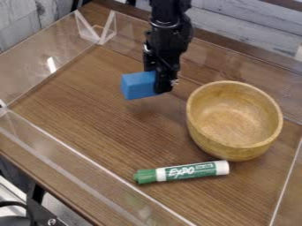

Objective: Put the blue block in the brown bowl

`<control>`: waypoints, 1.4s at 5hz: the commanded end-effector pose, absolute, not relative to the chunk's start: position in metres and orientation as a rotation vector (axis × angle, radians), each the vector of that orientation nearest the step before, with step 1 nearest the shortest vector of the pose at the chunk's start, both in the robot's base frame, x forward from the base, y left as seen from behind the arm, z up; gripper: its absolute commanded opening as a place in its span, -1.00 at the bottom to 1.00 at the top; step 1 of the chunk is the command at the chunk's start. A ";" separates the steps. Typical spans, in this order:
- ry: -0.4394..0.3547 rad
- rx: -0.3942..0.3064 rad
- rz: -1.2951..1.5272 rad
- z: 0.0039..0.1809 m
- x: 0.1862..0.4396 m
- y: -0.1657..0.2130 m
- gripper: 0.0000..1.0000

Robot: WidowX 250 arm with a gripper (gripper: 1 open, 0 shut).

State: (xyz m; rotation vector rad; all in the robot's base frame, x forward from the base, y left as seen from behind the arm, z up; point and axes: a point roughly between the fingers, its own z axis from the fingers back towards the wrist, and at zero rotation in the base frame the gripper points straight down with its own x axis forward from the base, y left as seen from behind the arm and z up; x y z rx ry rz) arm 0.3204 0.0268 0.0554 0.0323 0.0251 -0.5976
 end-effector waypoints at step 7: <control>-0.194 0.089 -0.581 0.120 0.318 -0.078 -1.00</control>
